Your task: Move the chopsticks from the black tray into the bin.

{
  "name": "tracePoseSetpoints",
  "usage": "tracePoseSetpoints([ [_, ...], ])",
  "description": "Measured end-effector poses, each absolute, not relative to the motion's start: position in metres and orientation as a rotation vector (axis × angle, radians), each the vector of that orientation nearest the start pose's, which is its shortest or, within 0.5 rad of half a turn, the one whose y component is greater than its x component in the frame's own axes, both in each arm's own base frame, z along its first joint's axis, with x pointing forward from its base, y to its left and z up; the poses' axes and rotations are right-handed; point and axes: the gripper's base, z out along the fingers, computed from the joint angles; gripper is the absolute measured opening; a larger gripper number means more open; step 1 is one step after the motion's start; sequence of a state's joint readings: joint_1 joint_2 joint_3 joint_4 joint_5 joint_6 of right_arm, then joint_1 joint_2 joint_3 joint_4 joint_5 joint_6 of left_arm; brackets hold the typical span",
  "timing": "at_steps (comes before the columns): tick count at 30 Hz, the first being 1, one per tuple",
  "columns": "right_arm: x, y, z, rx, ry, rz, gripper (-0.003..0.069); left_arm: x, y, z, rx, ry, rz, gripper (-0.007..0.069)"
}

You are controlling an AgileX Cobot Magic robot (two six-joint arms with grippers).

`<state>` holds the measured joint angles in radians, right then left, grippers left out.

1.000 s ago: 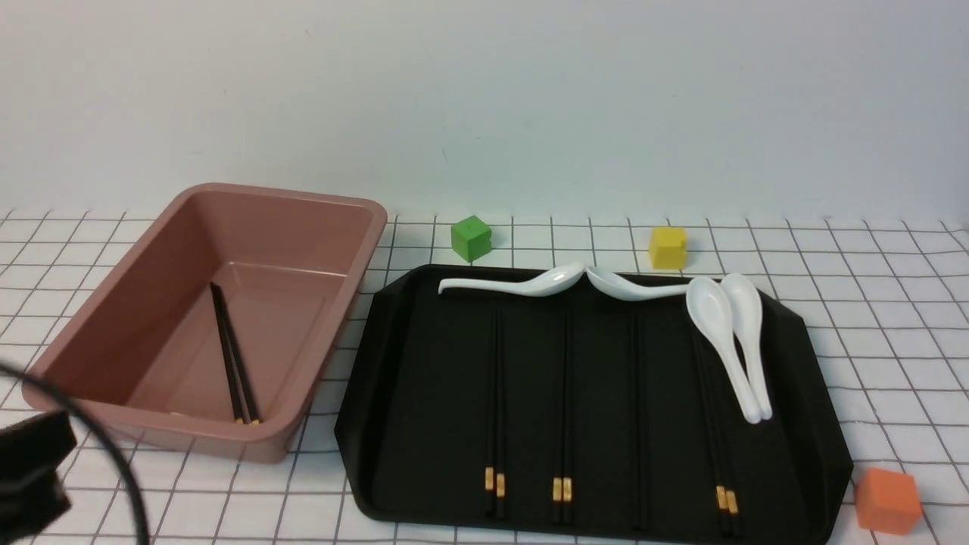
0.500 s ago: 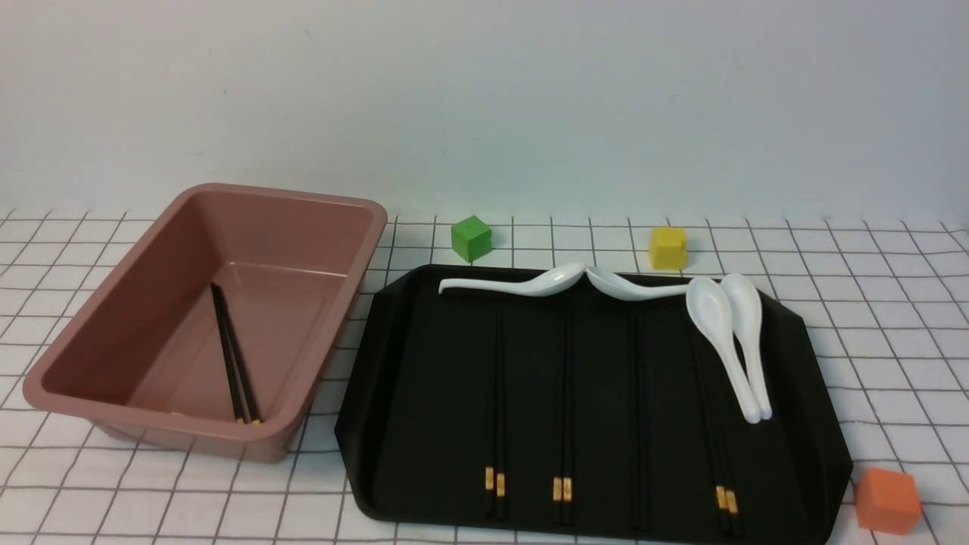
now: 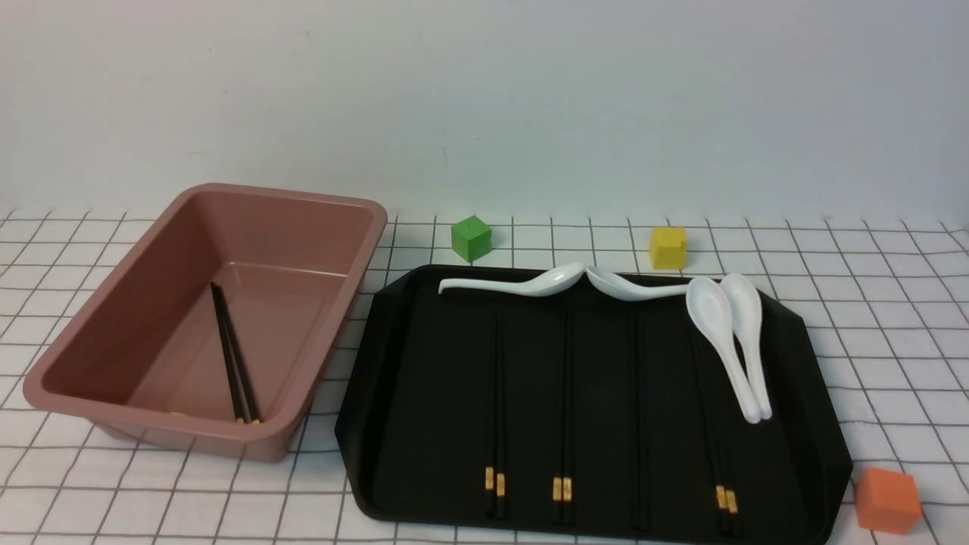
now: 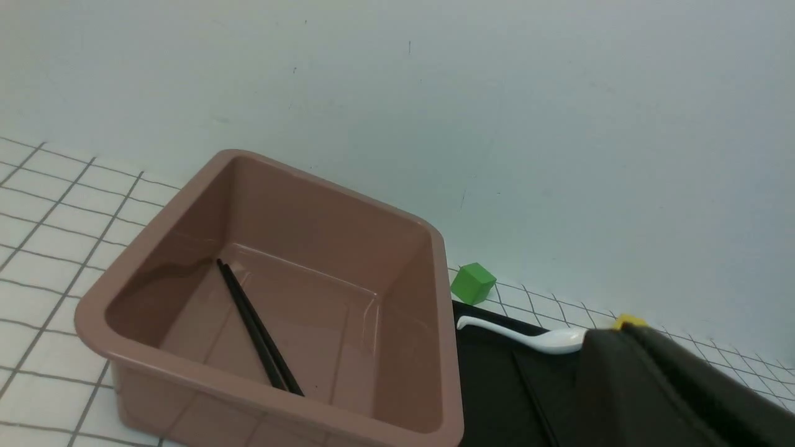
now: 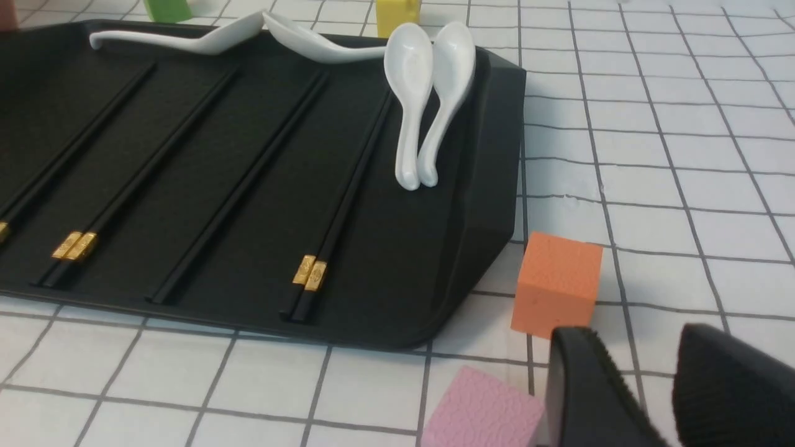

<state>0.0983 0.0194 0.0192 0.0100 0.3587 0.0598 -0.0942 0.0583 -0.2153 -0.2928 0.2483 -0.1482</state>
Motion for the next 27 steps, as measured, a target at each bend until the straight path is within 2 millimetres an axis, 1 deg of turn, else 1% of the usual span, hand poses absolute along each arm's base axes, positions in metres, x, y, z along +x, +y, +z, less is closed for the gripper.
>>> tracePoseSetpoints([
  [2, 0.054, 0.006, 0.173, -0.030, 1.882, 0.118, 0.0239, 0.050, -0.011, 0.256, -0.215, 1.573, -0.466, -0.0013],
  [5, 0.054, 0.006, 0.173, -0.030, 1.882, 0.118, 0.0239, 0.054, -0.010, 0.237, -0.230, 1.602, -0.456, -0.0013],
  [6, 0.054, 0.006, 0.173, -0.030, 1.882, 0.118, 0.0239, 0.056, -0.010, 0.226, -0.231, 1.632, -0.444, -0.0013],
  [7, 0.054, 0.006, 0.173, -0.030, 1.882, 0.118, 0.0239, 0.056, -0.010, 0.226, -0.231, 1.632, -0.444, -0.0013],
  [8, 0.054, 0.006, 0.173, -0.030, 1.882, 0.118, 0.0239, 0.057, -0.010, 0.210, -0.218, 1.682, -0.417, -0.0013],
  [10, 0.054, 0.006, 0.173, -0.030, 1.882, 0.118, 0.0239, 0.056, -0.010, 0.194, -0.195, 1.726, -0.382, -0.0013],
  [12, 0.054, 0.006, 0.173, -0.030, 1.882, 0.118, 0.0239, 0.054, -0.010, 0.182, -0.183, 1.775, -0.355, -0.0013],
  [15, 0.054, 0.006, 0.173, -0.029, 1.882, 0.118, 0.0239, 0.053, -0.009, 0.172, -0.188, 1.856, -0.322, -0.0013],
  [17, 0.054, 0.006, 0.173, -0.029, 1.882, 0.118, 0.0239, 0.052, -0.009, 0.170, -0.185, 1.877, -0.307, -0.0013],
  [27, 0.054, 0.006, 0.173, -0.029, 1.882, 0.118, 0.0239, 0.052, -0.008, 0.170, -0.181, 1.884, -0.291, -0.0011],
])
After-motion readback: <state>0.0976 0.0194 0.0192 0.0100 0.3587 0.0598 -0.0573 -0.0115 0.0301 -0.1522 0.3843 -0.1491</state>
